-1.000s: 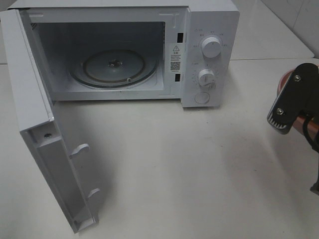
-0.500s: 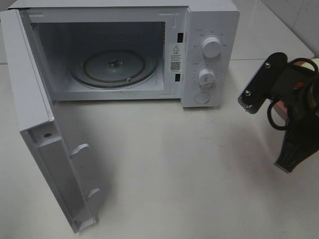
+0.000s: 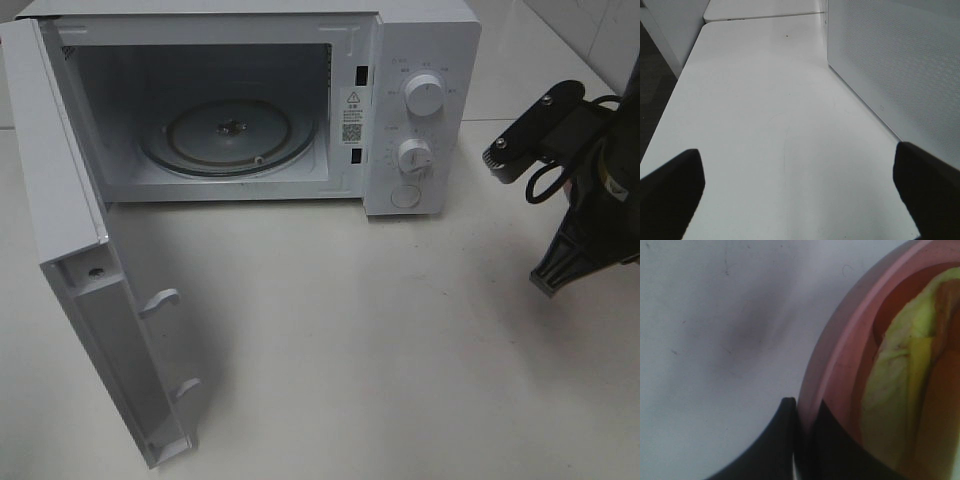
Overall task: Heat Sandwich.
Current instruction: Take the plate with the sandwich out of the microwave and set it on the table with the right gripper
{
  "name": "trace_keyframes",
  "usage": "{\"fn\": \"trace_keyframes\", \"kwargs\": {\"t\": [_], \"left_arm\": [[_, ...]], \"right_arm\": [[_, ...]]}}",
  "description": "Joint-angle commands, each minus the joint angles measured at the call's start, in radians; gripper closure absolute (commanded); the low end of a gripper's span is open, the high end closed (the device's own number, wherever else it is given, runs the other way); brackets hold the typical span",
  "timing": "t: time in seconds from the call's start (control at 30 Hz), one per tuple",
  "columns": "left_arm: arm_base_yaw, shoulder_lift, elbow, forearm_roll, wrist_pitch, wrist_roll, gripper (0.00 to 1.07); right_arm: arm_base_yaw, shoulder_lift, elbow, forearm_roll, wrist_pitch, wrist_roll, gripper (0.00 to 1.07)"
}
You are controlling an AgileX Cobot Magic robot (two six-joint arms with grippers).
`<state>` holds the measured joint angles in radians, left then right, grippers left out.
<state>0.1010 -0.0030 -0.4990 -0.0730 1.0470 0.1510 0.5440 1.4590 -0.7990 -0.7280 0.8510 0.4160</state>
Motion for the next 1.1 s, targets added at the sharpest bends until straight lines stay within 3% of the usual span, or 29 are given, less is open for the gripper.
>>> {"fn": "trace_keyframes", "kwargs": {"t": [0.03,0.67,1.1], "left_arm": [[0.004,-0.022,0.003,-0.002,-0.009,-0.003,0.09],[0.004,-0.022,0.003,-0.002,-0.009,-0.003,0.09],[0.004,-0.022,0.003,-0.002,-0.009,-0.003,0.09]], "right_arm": [[-0.043,-0.001,-0.009,-0.038,-0.011,0.050,1.06],[-0.208,-0.001,-0.009,-0.048,-0.049,0.087,1.06],[-0.208,0.028,-0.009,-0.079,-0.075,0.197,1.06]]}}
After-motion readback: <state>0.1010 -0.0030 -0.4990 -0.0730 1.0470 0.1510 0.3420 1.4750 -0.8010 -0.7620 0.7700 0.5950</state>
